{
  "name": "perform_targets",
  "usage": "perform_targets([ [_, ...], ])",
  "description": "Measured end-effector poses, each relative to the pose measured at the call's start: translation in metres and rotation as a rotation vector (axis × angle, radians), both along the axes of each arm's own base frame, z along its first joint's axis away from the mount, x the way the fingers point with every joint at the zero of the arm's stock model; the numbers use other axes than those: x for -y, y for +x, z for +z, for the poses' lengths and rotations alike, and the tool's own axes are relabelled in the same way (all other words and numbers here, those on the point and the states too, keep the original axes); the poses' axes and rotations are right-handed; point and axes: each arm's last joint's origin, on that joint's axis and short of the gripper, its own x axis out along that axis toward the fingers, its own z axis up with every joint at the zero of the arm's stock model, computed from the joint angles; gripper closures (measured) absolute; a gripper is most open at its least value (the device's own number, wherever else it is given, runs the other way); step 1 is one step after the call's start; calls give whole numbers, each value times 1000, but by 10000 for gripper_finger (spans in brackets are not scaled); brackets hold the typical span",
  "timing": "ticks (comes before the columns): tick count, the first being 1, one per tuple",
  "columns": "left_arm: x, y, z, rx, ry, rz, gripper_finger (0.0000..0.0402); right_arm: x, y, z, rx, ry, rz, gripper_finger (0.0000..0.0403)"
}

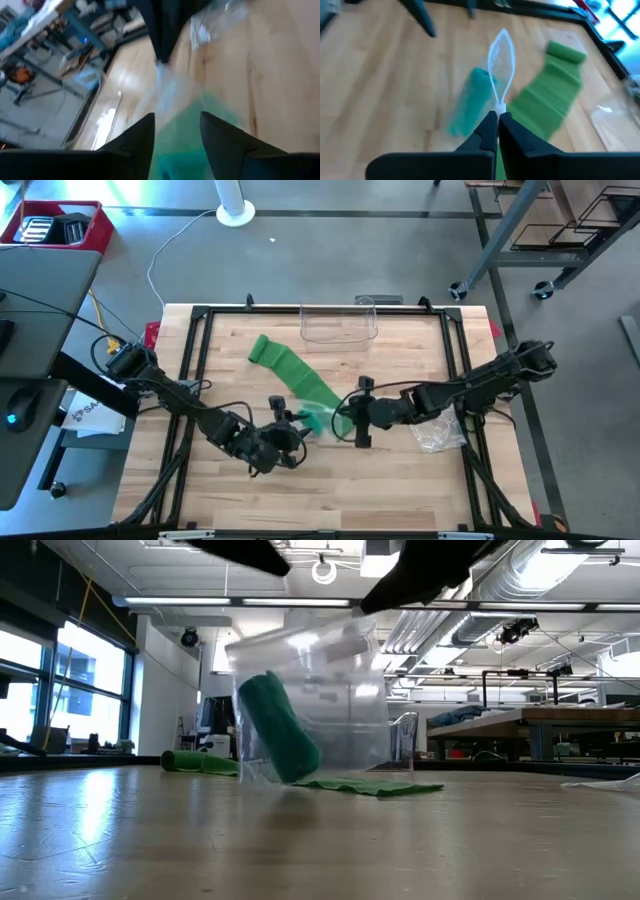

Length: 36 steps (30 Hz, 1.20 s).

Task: Roll bandage
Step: Close the left zip bag

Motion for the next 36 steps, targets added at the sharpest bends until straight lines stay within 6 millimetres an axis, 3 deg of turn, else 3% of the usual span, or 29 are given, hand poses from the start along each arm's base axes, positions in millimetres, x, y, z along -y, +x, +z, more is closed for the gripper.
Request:
perform_targets([
  [9,-11,30,5,74,-63,-184,220,-9,4,7,72,25,127,402],
  [17,-16,38,-14,46,-31,-81,226,-10,3,8,73,23,137,402],
  [32,-7,32,-20,10,-65,-96,384,-13,2,7,64,35,170,403],
  [36,-6,31,-19,10,-67,-101,396,-13,2,6,56,42,184,403],
])
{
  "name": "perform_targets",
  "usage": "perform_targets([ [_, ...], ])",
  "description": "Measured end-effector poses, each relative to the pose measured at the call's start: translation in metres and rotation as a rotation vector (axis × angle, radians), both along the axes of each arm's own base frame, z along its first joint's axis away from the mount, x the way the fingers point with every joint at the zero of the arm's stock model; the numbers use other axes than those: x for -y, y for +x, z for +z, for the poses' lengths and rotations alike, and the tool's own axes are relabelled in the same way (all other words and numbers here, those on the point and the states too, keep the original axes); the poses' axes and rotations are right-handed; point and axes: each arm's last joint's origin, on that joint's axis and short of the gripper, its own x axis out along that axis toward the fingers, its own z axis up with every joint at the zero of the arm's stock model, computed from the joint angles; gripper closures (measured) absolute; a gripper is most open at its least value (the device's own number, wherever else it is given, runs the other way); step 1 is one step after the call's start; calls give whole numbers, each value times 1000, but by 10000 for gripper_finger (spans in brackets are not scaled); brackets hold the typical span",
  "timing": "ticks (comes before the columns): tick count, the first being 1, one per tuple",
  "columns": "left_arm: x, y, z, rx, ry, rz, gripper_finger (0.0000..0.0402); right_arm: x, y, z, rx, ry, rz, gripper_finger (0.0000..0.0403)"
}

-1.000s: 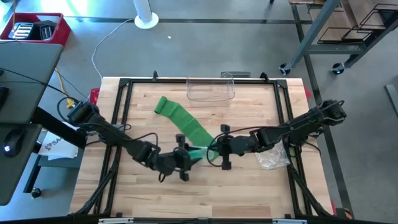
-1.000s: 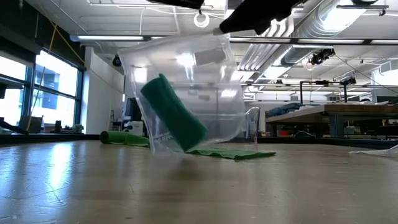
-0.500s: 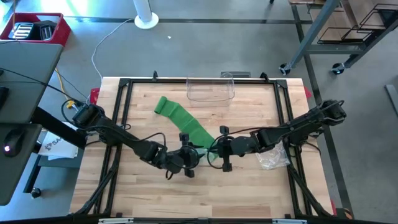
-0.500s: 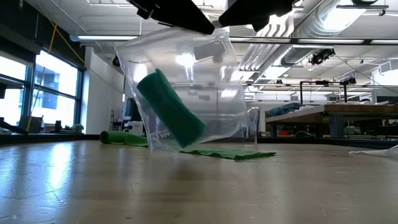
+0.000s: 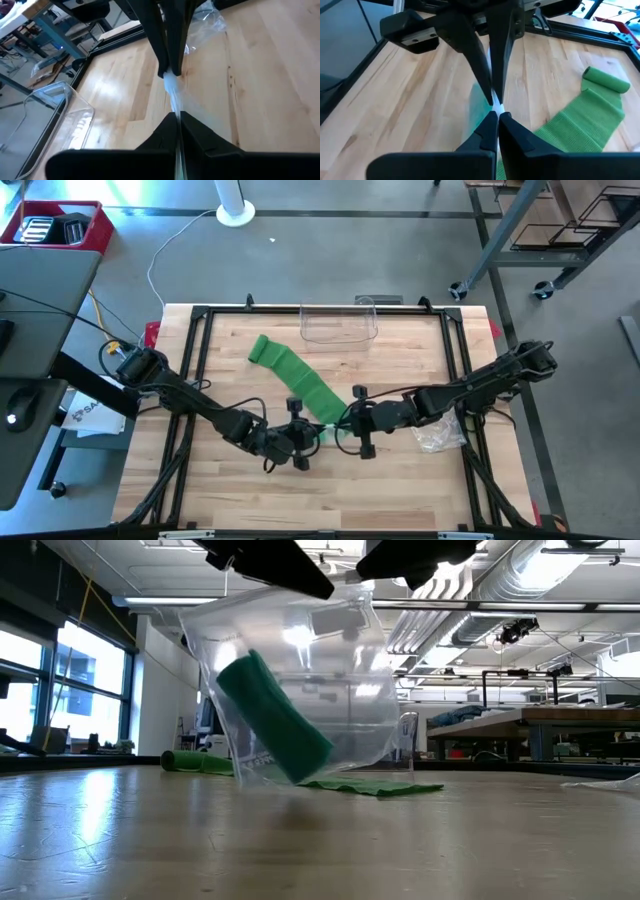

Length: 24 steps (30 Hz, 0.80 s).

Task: Roll bandage
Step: Close the left zip bag

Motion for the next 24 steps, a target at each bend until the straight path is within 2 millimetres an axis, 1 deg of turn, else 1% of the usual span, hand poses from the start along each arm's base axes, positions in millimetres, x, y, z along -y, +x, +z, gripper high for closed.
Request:
perform_targets([
  [5,0,1,1,5,-25,-19,399,0,-1,-1,-10,-43,32,402],
  [13,1,4,3,33,-57,-50,400,0,0,0,3,-40,36,402],
  [21,1,4,4,39,-67,-48,401,-3,6,-13,-36,-38,71,402],
  [24,1,4,4,40,-68,-49,401,-5,7,-11,-24,-25,108,396],
])
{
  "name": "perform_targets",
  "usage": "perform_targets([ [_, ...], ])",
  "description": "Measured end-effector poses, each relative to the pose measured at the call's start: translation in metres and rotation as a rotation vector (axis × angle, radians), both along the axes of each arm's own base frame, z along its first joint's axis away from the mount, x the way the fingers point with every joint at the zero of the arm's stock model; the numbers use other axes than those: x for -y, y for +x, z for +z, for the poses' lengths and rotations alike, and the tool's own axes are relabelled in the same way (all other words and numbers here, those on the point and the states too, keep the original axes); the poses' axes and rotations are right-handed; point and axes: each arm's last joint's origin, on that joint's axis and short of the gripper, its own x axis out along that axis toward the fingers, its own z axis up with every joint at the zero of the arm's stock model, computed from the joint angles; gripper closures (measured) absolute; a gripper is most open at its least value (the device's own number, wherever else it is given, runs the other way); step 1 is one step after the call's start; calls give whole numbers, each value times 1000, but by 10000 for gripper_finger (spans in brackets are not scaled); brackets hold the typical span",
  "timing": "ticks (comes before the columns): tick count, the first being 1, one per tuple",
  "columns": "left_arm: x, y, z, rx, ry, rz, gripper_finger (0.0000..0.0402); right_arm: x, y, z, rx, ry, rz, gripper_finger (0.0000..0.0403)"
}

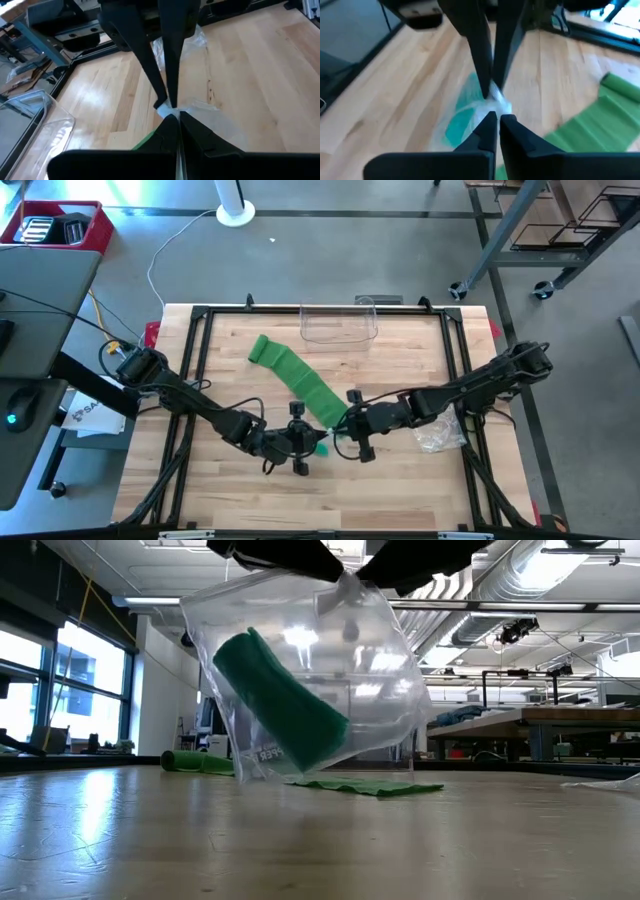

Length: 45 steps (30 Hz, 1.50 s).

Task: Roll bandage
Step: Close the left zip bag

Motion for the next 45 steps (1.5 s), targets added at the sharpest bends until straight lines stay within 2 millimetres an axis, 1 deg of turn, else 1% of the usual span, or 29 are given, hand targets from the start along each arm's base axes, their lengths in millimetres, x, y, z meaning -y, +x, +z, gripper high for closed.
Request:
perform_targets([
  [3,0,0,0,-2,3,2,401,-1,2,3,35,5,21,373],
  [6,-1,0,-1,-3,2,13,401,-2,2,6,57,3,37,340],
  [9,-1,-1,-2,-14,-6,15,401,-1,1,7,49,-12,13,313],
  [13,-2,-2,-3,-31,-15,20,401,1,1,14,28,-48,-28,297],
  [16,-2,-2,-4,-38,-20,21,401,3,1,20,0,-84,-80,295],
  [18,-2,-2,-4,-37,-23,22,401,5,1,20,-35,-91,-79,296],
  [21,-2,-2,-4,-36,-30,21,401,8,0,18,-72,-48,-46,306],
  [24,-2,-2,-4,-36,-30,21,401,8,0,17,-83,-22,-34,332],
  [28,-2,-2,-4,-34,-31,22,401,8,1,18,-72,-36,-23,386],
  [30,-2,-2,-4,-34,-31,22,401,7,1,19,-64,-39,-19,397],
  [34,-3,-1,-4,-35,-32,24,401,7,1,19,-61,-31,-24,383],
  [41,-7,1,-4,-39,-44,20,401,6,2,18,-61,-20,23,377],
  [43,-7,1,-4,-40,-47,17,401,5,4,16,-61,-14,31,367],
  [45,-7,1,-4,-40,-48,16,401,4,5,14,-68,-12,35,348],
])
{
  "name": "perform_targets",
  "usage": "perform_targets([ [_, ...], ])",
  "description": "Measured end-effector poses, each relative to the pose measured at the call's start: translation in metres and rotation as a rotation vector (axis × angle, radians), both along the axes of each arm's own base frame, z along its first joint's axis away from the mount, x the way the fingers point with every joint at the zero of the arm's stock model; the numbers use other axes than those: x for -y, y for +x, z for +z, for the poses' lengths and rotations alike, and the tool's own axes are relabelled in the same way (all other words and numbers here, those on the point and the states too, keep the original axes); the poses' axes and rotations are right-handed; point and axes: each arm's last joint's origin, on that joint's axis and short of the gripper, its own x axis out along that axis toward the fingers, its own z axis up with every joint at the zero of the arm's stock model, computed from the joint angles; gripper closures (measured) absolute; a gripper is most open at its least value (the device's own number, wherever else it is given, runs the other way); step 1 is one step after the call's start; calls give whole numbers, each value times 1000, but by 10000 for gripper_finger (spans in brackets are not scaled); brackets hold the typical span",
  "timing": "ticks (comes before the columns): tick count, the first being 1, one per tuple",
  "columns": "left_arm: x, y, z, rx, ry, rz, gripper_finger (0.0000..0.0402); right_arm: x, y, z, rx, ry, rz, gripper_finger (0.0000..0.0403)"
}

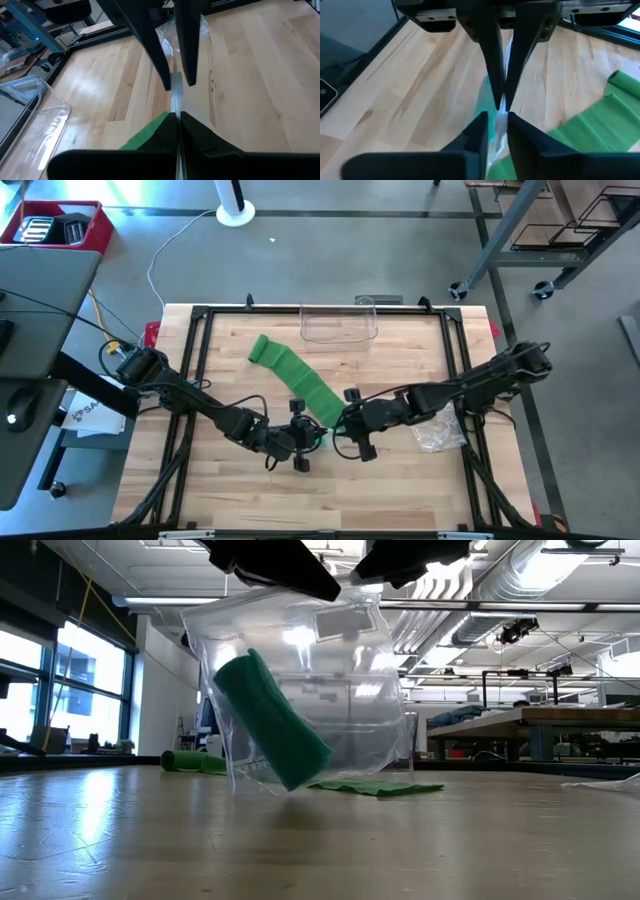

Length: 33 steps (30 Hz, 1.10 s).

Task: Roll bandage
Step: Close the left zip bag

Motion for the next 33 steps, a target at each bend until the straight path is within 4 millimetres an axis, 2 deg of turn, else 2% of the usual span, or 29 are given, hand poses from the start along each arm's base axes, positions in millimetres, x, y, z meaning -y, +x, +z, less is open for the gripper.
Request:
perform_targets([
  [5,0,0,0,0,-5,-2,401,1,1,0,7,-25,-20,307],
  [11,0,0,0,1,-8,-1,401,1,-5,19,14,-63,-63,302],
  [14,0,0,0,1,-8,-1,401,2,-7,19,-38,-86,-64,303],
  [18,0,0,0,3,-10,-1,401,1,-6,17,-53,-71,-51,321],
  [26,1,0,1,11,-15,-5,401,-4,7,2,-49,-101,-9,391],
  [33,1,0,1,12,-16,-7,400,-5,12,-1,-25,-95,-8,389],
])
